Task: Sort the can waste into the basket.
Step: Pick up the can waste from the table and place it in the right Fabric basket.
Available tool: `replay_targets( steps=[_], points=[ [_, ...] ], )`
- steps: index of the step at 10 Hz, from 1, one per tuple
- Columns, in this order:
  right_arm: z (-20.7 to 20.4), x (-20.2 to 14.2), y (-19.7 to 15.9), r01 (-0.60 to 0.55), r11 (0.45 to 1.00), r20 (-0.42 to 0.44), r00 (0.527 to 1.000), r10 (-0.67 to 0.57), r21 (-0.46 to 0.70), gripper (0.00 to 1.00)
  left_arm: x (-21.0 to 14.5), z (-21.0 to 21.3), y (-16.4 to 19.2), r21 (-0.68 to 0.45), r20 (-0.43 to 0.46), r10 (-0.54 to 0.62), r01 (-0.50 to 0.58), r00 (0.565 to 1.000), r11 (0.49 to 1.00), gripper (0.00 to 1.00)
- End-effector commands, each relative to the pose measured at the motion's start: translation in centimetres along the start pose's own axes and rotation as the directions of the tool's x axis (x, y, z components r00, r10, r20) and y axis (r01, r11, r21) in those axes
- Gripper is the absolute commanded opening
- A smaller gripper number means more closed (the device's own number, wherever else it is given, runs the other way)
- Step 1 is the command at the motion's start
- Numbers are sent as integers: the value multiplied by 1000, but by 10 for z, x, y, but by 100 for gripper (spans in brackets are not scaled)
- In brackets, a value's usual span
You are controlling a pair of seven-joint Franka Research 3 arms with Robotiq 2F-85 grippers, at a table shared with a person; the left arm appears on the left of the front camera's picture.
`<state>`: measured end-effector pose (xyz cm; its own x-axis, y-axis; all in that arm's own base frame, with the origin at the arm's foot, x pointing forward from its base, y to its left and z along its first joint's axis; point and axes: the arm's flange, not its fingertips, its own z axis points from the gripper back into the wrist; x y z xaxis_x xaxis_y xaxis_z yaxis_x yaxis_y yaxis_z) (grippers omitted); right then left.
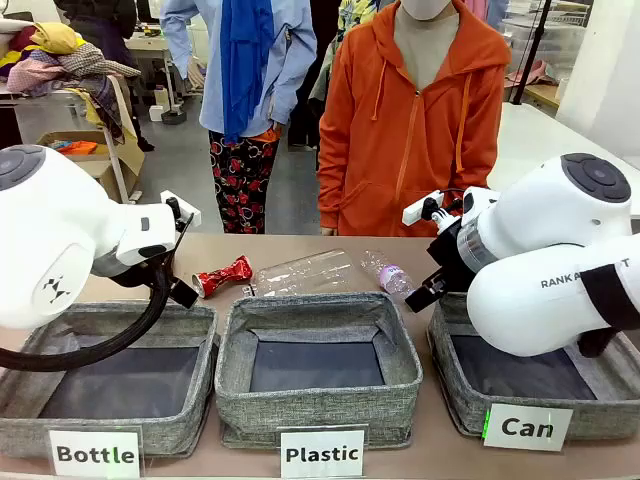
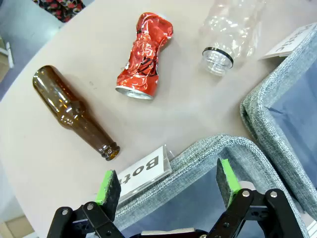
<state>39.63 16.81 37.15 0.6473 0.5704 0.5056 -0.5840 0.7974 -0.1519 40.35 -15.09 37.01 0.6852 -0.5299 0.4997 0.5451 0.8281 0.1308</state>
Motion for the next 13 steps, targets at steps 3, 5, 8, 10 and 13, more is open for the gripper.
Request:
replay_targets(
  steps=[3,5,8,10,13],
  points=[
    [0,0,0,0,1000,0,1000,0,0,100,0,0,0,0,0,0,0,1000,1000,100],
    [0,0,0,0,1000,0,1000,0,0,100,0,0,0,0,0,0,0,1000,1000,100],
    [0,0,0,0,1000,0,1000,0,0,100,0,0,0,0,0,0,0,1000,1000,100],
    [0,0,0,0,1000,0,1000,0,0,100,0,0,0,0,0,0,0,1000,1000,100],
    [0,0,0,0,1000,0,1000,0,0,100,0,0,0,0,0,0,0,1000,1000,100]
  ],
)
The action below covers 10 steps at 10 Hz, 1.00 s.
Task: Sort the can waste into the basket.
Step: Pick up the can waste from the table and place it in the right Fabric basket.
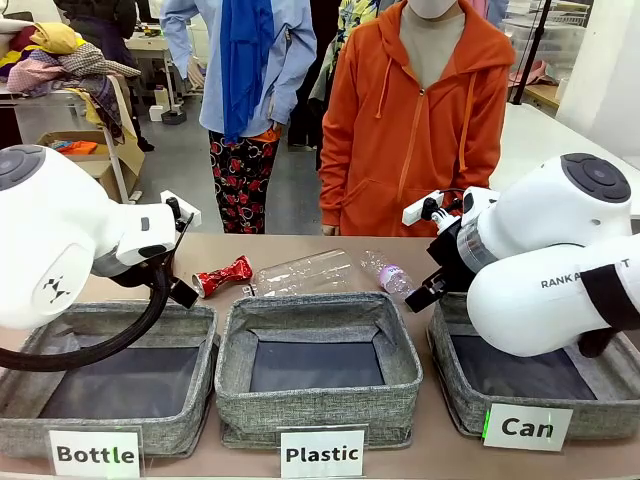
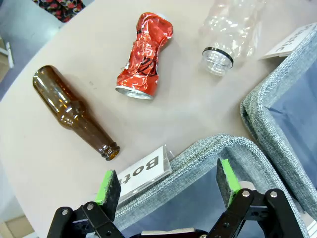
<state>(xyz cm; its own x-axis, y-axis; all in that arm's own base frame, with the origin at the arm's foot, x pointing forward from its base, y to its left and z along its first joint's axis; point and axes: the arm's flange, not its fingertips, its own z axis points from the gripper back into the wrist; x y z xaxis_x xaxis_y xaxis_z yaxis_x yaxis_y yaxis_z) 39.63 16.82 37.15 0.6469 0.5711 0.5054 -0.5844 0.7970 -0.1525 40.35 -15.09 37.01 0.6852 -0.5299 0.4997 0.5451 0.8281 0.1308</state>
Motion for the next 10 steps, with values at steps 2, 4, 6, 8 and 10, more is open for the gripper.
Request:
replay_targets(
  steps=[2,4,6,8,10],
  points=[
    [0,0,0,0,1000,0,1000,0,0,100,0,0,0,0,0,0,0,1000,1000,100],
    [27,13,-5,-6,995,14,1000,4,96,100,2,19,-2,-76,54,-9,13,998,997,100],
    [76,33,-6,88,965,-2,996,-90,247,100,12,71,-7,-251,141,35,2,989,968,100],
    [121,37,-12,166,826,-77,986,-148,539,100,16,117,-9,-401,87,107,-63,990,914,100],
    [175,1,-51,182,730,2,970,-243,659,100,-9,161,18,-582,83,135,-62,987,811,100]
  ],
)
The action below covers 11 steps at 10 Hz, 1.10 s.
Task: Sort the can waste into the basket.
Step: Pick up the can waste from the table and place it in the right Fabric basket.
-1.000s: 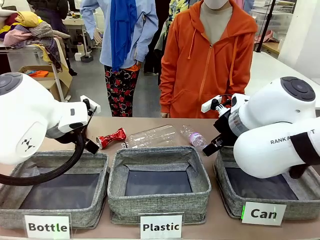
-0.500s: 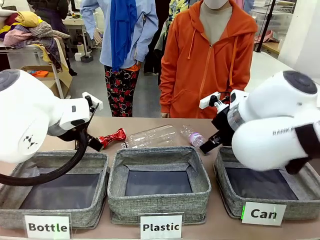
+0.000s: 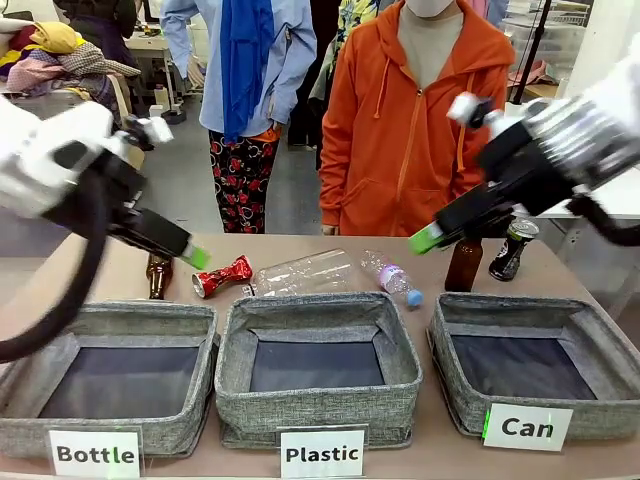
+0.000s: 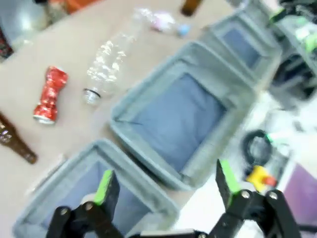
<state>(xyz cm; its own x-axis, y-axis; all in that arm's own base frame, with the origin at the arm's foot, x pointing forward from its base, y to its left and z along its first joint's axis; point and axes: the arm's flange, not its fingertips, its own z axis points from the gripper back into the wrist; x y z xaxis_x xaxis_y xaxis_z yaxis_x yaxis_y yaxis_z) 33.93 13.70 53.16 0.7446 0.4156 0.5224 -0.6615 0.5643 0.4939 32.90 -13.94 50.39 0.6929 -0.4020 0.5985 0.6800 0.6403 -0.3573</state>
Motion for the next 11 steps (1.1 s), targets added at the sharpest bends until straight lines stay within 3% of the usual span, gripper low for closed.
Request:
replay_targets(
  steps=[1,2,3,5,8,10,11],
  points=[
    [66,-40,-36,49,997,167,984,-58,56,100,-30,61,37,-123,54,31,-24,998,992,100],
    [99,-65,-53,99,992,278,953,-118,83,100,-51,95,62,-128,154,104,-85,983,988,100],
    [125,-93,-74,183,978,352,913,-208,102,100,-78,124,94,-156,255,234,-199,938,968,100],
    [159,-154,-125,294,929,466,804,-369,226,100,-143,155,167,-230,408,481,-423,776,876,100],
    [185,-229,-191,484,786,564,551,-616,385,100,-215,160,232,-399,460,707,-586,538,705,100],
    [184,-249,-211,578,704,545,462,-700,414,100,-225,155,235,-420,474,741,-617,476,665,100],
    [181,-254,-212,746,594,601,335,-726,302,100,-215,155,230,-394,484,732,-628,478,671,100]
  ],
)
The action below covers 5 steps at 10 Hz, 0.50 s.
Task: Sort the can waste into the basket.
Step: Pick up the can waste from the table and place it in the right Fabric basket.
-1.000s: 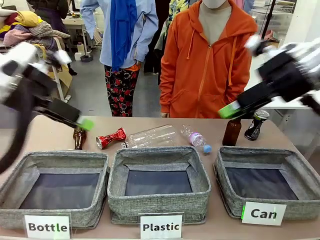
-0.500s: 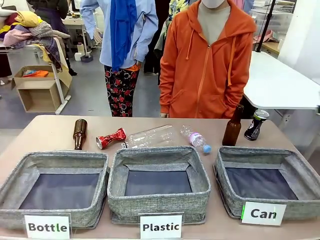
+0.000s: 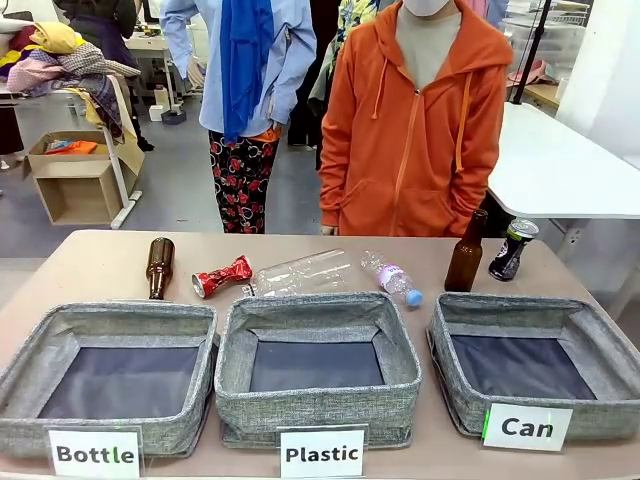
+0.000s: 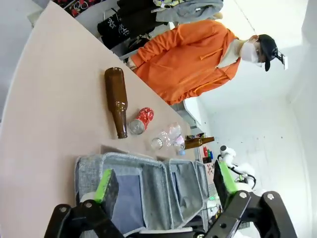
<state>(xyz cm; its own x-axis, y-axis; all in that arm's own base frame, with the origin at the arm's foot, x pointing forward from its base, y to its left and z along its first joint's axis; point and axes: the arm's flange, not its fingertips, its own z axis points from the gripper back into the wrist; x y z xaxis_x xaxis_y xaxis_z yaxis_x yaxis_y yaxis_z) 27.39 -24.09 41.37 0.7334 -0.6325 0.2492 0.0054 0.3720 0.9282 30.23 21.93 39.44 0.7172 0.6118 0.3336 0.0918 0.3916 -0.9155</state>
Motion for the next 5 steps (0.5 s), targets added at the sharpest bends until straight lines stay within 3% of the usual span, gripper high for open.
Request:
replay_targets(
  steps=[1,5],
  points=[
    [-2,-6,16,-49,996,-51,997,53,78,100,-1,9,0,6,-12,-13,13,1000,1000,100],
    [-2,-6,16,-49,996,-51,997,53,78,100,-1,9,0,6,-12,-13,13,1000,1000,100]
  ],
)
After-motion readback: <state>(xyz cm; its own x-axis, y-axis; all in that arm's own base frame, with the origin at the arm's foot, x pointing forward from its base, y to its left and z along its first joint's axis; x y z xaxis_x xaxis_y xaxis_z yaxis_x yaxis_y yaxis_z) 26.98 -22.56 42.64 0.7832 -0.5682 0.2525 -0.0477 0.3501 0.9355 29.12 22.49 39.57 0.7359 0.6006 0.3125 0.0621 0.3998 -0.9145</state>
